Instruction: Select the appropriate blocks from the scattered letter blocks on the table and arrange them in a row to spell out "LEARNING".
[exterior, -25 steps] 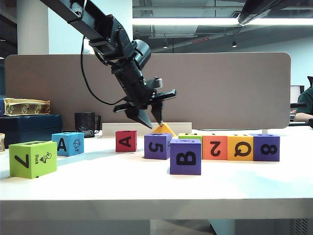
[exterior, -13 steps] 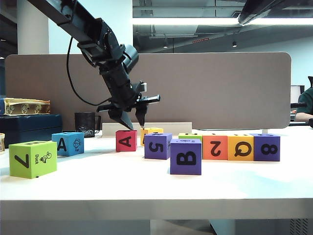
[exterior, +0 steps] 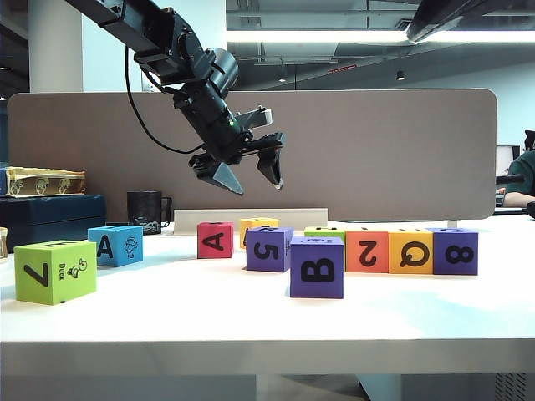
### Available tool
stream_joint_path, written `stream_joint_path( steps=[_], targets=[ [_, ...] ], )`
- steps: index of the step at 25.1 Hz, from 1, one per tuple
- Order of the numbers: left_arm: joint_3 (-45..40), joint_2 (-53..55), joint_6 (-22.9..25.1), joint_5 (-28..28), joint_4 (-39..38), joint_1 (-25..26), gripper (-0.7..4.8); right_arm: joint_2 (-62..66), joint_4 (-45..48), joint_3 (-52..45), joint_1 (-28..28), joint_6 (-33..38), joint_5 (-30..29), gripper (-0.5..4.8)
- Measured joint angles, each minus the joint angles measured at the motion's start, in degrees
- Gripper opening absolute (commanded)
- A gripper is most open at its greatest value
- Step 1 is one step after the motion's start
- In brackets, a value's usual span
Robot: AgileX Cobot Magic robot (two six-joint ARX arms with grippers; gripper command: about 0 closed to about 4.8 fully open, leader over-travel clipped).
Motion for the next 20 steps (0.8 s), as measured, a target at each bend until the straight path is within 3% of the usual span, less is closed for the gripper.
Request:
stream_joint_path(
  steps=[3, 6, 17, 18, 20],
  targets=[
    [0.02, 0.20, 5.81, -0.28, 0.57, 0.37, 4.79, 0.00, -0.04, 0.00, 0.00, 0.00, -0.02, -0.02],
    [0.00, 0.61, 8.28, -0.87, 0.90, 0.44, 4.79, 0.00, -0.15, 0.00, 0.00, 0.00, 0.00, -0.02],
    [-0.07, 5.84, 10.84, 0.76, 3.39, 1.16, 4.79, 0.04, -4.39, -0.02, 0.00, 0.00, 0.00, -0.01],
    [-0.07, 5.86, 10.84, 0.87, 3.56, 1.16, 4.55, 0.04, -4.39, -0.02, 0.00, 0.00, 0.00, -0.02],
    [-0.04, 5.90, 10.84, 0.87, 4.74, 1.09, 3.58, 0.04, -4.39, -0.02, 0.00, 0.00, 0.00, -0.02]
  ],
)
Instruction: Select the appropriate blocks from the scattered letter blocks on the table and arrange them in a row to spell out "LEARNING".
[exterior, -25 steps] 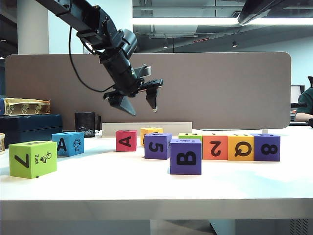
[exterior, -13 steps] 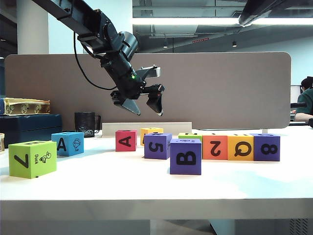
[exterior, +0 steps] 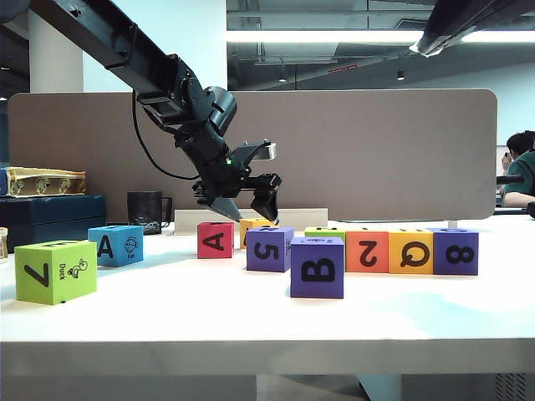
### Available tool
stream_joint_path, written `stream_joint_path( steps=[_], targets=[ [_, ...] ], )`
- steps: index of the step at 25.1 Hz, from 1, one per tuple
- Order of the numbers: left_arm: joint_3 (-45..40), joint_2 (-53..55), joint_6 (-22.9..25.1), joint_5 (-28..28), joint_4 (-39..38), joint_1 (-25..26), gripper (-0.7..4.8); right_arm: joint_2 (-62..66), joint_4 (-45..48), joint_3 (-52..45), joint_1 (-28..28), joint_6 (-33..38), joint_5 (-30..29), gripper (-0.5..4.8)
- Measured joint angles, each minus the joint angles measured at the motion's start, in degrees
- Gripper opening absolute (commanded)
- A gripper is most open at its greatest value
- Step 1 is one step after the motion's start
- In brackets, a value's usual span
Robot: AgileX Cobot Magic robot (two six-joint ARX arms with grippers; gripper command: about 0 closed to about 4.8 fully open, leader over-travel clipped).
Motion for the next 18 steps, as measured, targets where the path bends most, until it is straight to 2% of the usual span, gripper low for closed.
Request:
stream_joint_path(
  steps=[2, 5, 8, 11, 12, 18],
  targets=[
    [0.00, 0.33, 0.04, 0.00, 0.13, -0.04, 3.39, 0.00, -0.04, 0.00, 0.00, 0.00, 0.00, -0.02],
    [-0.02, 1.36, 0.11, 0.00, -0.61, -0.02, 3.38, 0.00, -0.11, 0.00, 0.00, 0.00, 0.00, -0.02],
    [-0.02, 1.38, 0.04, 0.00, -1.22, -0.04, 2.60, 0.00, -0.13, 0.00, 0.00, 0.00, 0.00, -0.02],
    [-0.02, 1.38, -0.07, 0.02, -0.90, -0.04, 2.57, -0.02, -0.13, 0.00, 0.00, 0.00, 0.00, -0.02],
    [-0.02, 1.38, -0.09, 0.02, -0.87, -0.09, 2.31, -0.02, -0.13, 0.00, 0.00, 0.00, 0.00, -0.02],
    [0.17, 1.31, -1.29, 0.02, -0.07, -0.74, 2.27, -0.02, -0.13, 0.00, 0.00, 0.00, 0.00, -0.02]
  ],
)
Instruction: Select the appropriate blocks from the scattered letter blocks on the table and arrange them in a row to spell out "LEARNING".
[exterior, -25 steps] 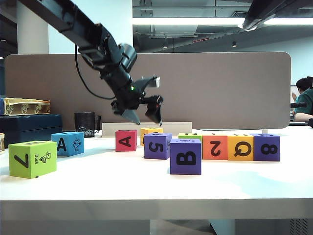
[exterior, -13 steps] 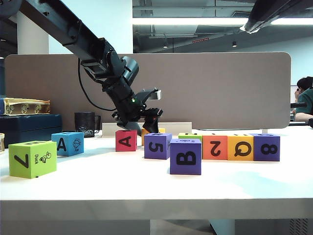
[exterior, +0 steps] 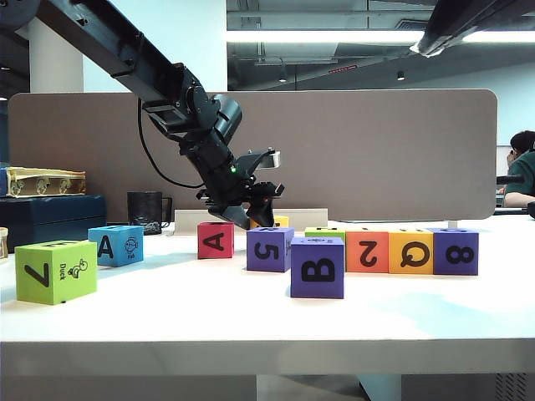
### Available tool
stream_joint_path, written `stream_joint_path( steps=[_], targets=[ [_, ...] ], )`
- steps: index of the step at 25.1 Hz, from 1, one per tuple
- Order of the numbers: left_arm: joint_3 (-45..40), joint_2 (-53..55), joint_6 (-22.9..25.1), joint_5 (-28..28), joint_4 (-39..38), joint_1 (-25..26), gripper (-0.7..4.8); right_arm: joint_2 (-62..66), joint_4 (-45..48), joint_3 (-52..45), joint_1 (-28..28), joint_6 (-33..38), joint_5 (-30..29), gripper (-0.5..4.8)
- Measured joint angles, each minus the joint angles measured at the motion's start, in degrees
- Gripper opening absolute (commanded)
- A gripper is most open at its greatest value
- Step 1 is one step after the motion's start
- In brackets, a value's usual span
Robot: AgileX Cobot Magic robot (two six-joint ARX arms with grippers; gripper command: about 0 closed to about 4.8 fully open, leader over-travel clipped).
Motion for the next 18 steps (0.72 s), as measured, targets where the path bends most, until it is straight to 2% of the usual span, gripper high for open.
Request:
stream_joint_path(
  steps=[4, 9, 12, 16, 18],
  targets=[
    [0.00, -1.44, -2.67, -0.02, -0.13, -0.02, 2.27, 0.00, 0.02, 0.00, 0.00, 0.00, 0.00, -0.02],
    [0.02, -8.35, -6.58, -0.26, -2.47, 0.00, 2.26, 0.02, 0.07, 0.00, 0.00, 0.00, 0.00, -0.01],
    [0.15, -13.20, -8.96, -0.26, -7.93, -0.02, 2.03, 0.02, 0.07, 0.00, 0.00, 0.00, 0.00, -0.02],
    [0.15, -17.27, -9.09, -0.26, -16.61, -0.02, 1.98, 0.02, 0.11, 0.00, 0.00, 0.00, 0.00, -0.02],
    [0.24, -17.73, -9.09, -0.26, -21.20, -0.02, 1.50, 0.02, 0.17, 0.00, 0.00, 0.00, 0.00, -0.02]
  ],
)
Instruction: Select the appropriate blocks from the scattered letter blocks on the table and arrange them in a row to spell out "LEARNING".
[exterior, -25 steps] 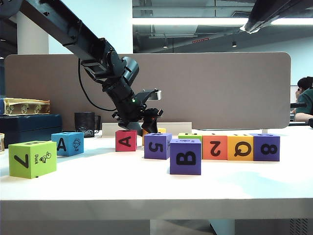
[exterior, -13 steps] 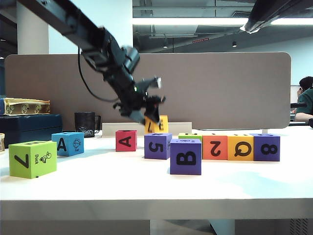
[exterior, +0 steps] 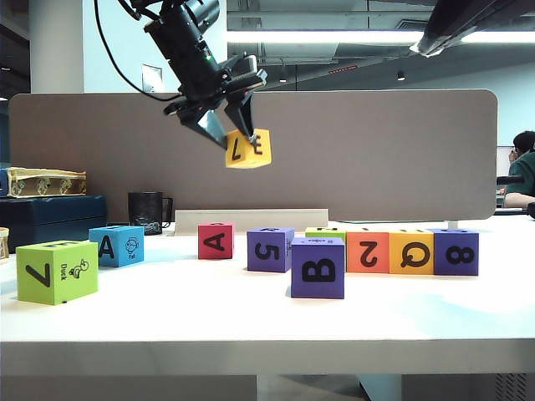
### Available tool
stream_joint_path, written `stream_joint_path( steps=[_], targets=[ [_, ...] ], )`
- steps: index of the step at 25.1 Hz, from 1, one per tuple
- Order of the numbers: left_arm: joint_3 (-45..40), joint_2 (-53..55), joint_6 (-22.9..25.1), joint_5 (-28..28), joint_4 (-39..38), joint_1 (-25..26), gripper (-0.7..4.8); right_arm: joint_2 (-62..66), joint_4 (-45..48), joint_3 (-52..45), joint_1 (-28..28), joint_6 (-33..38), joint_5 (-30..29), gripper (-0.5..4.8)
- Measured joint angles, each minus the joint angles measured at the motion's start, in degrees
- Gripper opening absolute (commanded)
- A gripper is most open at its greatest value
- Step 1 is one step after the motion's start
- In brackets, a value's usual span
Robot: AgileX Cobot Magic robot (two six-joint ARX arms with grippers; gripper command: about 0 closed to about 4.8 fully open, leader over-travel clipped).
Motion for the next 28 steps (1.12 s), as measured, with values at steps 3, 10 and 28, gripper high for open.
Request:
stream_joint_path(
  steps=[3, 10, 28],
  targets=[
    [-0.11, 0.37, 0.02, 0.00, -7.39, 0.00, 1.42, 0.00, 0.00, 0.00, 0.00, 0.00, 0.00, -0.02],
    [-0.13, 0.37, -1.31, 0.02, -18.01, -0.44, 1.43, -0.04, 0.00, 0.00, 0.00, 0.00, -0.02, -0.02],
    [-5.11, 3.06, -6.45, -10.05, -19.39, -3.93, 1.43, -0.02, 0.02, 0.00, 0.00, 0.00, -0.04, -0.02]
  ],
)
